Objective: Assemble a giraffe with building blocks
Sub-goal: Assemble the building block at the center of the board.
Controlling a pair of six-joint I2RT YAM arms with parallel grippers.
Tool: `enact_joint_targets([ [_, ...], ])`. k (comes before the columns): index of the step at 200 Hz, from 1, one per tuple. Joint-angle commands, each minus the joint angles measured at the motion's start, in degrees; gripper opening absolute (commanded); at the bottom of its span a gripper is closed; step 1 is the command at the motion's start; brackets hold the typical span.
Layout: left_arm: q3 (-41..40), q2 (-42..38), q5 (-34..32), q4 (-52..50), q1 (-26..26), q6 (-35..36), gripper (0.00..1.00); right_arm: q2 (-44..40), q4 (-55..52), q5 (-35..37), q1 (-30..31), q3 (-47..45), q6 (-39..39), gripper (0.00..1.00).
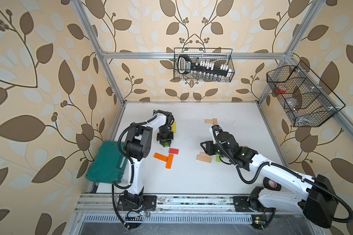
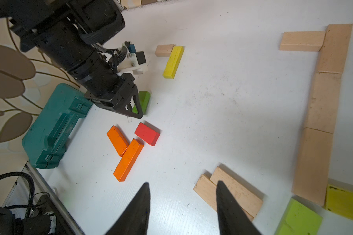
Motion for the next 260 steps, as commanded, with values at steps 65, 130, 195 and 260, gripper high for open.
enact_joint_targets([
  [65,10.81,6.89,1.77,-6.59,-3.6,1.55,0.21,-1.96,-0.01,-0.97,-1.16,-1.65,0.4,0.48],
  [130,17.33,11.63,-1.53,-10.31,-3.69,1.37,0.37,-2.64,0.0,-1.24,-1.74,-2.26,0.06,0.48],
  [195,21.13,13.67,-2.34,-12.45,-3.51,2.33,0.31,-2.84,0.0,-1.77,-1.78,-2.53,-0.09,0.48],
  [260,24.22,15.16,-2.63,-13.31,-3.07,2.68,0.3,-2.49,0.18,-2.1,-1.76,-2.53,-0.04,0.47],
])
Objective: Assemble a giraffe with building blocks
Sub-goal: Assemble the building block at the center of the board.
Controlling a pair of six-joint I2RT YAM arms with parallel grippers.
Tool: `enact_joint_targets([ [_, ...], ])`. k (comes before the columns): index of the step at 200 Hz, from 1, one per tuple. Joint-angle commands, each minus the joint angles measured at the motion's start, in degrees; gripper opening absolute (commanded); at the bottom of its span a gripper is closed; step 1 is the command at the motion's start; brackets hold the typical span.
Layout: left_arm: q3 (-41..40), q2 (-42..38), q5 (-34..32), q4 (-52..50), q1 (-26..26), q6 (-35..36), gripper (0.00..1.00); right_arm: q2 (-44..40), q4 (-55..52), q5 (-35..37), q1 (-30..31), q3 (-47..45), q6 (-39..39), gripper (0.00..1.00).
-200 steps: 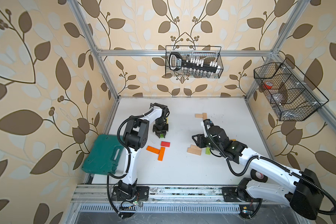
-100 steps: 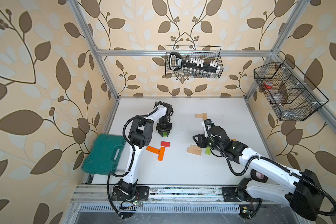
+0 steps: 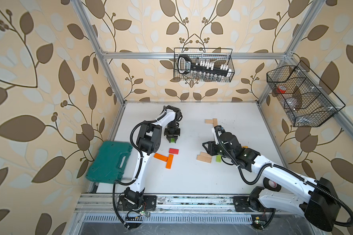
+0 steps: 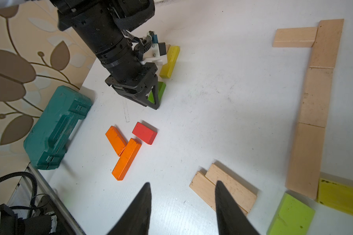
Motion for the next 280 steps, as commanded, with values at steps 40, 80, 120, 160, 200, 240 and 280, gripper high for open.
enact_joint_targets([
  [40,5.15,1.81,-0.21,-3.79,0.4,1.55,0.31,-0.44,0.2,-0.79,-0.23,-0.69,-0.21,0.48],
  [80,5.3,1.91,-0.59,-3.88,0.47,1.48,0.36,-0.09,0.4,-1.16,-0.2,-0.64,-0.23,0.47],
  [120,5.27,1.5,-0.79,-3.92,0.49,1.29,0.51,-0.01,0.37,-1.25,-0.19,-0.66,-0.28,0.47],
  [160,5.53,-0.96,0.53,-3.36,0.49,0.87,0.62,-0.41,0.42,-1.07,-0.21,-0.74,-0.28,0.47],
  [200,3.3,-11.23,0.32,-3.01,0.47,-0.25,0.68,-1.81,1.41,-1.25,-0.18,-1.27,-2.69,0.46],
  [240,-10.16,-28.92,-3.44,0.77,0.81,-3.02,0.7,-2.34,4.93,-1.61,0.09,-3.06,-7.42,0.45],
  [280,-26.65,-44.82,-5.85,3.3,3.13,-8.62,0.75,3.31,3.09,0.6,5.05,1.02,-7.8,0.46],
])
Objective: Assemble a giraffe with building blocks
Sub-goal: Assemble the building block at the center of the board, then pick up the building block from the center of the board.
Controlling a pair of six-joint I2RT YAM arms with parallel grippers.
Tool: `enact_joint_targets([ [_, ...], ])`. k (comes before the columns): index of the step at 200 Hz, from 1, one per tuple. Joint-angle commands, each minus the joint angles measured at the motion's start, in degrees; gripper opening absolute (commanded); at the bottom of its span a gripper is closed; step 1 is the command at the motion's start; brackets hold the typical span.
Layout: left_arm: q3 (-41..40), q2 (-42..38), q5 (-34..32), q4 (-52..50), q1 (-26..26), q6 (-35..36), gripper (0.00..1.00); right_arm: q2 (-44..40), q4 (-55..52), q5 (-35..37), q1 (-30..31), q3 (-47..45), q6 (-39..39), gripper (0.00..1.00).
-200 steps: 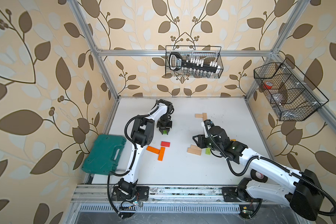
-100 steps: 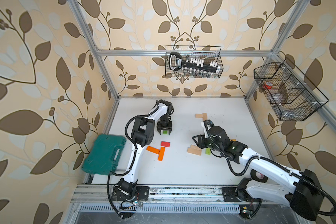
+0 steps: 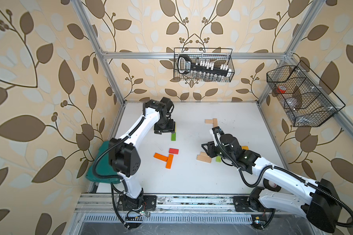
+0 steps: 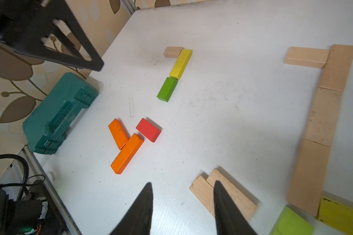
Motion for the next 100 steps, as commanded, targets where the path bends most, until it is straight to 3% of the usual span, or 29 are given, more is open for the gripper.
enact_joint_targets([
  [1,-8.33,-5.89,-2.67,-0.12,1.97,-5.06,0.75,3.83,-0.43,1.01,2.48,2.93,-1.04,0.46],
  [32,-19.7,-13.56,-1.27,3.1,3.7,-11.09,0.84,8.97,0.28,0.92,5.8,5.69,1.46,0.46],
  [100,-35.31,-17.19,6.41,14.73,4.07,-30.05,0.84,11.66,2.52,-1.42,7.62,6.49,0.87,0.46],
])
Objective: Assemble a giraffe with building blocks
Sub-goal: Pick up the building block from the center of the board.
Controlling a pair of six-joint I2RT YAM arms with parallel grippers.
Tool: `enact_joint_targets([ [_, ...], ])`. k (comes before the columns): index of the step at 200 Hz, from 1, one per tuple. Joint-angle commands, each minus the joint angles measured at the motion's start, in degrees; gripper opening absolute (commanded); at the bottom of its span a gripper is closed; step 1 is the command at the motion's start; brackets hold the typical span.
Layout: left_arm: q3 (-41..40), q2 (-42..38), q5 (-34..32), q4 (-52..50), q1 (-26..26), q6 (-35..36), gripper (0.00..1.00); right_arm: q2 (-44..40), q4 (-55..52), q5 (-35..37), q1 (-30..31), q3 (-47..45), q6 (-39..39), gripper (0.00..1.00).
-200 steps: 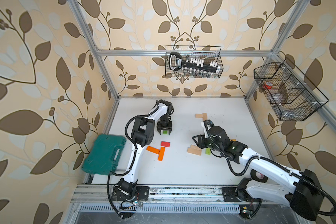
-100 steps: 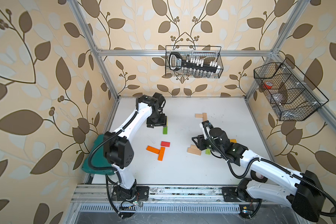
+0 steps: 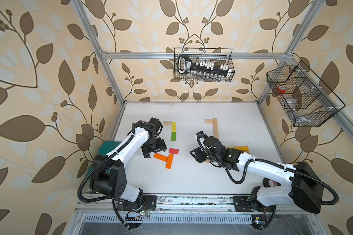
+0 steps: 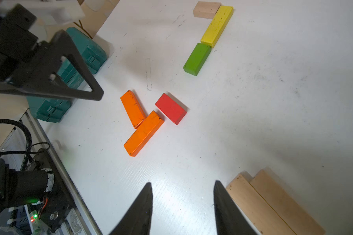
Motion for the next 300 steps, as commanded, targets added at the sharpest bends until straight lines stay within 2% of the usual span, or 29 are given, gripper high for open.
enact_joint_targets([
  [1,-3.07,-3.89,2.74,5.08,0.1,-11.79,0.84,-0.47,1.66,-0.87,0.19,0.97,-0.55,0.46],
  [30,-4.11,-3.45,-0.45,3.42,-0.03,-19.87,0.85,-0.69,3.32,-1.23,0.15,-0.05,-2.93,0.46],
  [61,-7.93,-5.27,-1.08,6.68,0.0,-27.59,0.86,0.6,3.06,-2.71,0.05,0.54,-5.01,0.47],
  [95,-9.6,-5.13,-2.77,7.58,-0.03,-32.12,0.86,0.14,3.23,-4.04,-0.12,-0.25,-5.08,0.47],
  [141,-9.76,-3.11,-6.66,7.17,-0.21,-33.78,0.84,-3.2,4.76,-3.79,-0.13,-3.55,-4.24,0.47],
  [215,-9.36,5.63,-6.5,13.61,-2.56,-36.71,0.83,-5.31,4.9,-4.0,-0.6,-5.99,-4.13,0.47],
  [266,-9.34,10.44,-7.74,16.19,-3.61,-36.37,0.71,-7.59,4.13,-4.22,-2.18,-7.53,-4.37,0.46],
  [300,-9.11,12.64,-8.81,16.86,-4.33,-35.51,0.7,-7.98,4.04,-4.31,-2.68,-7.81,-4.26,0.47],
])
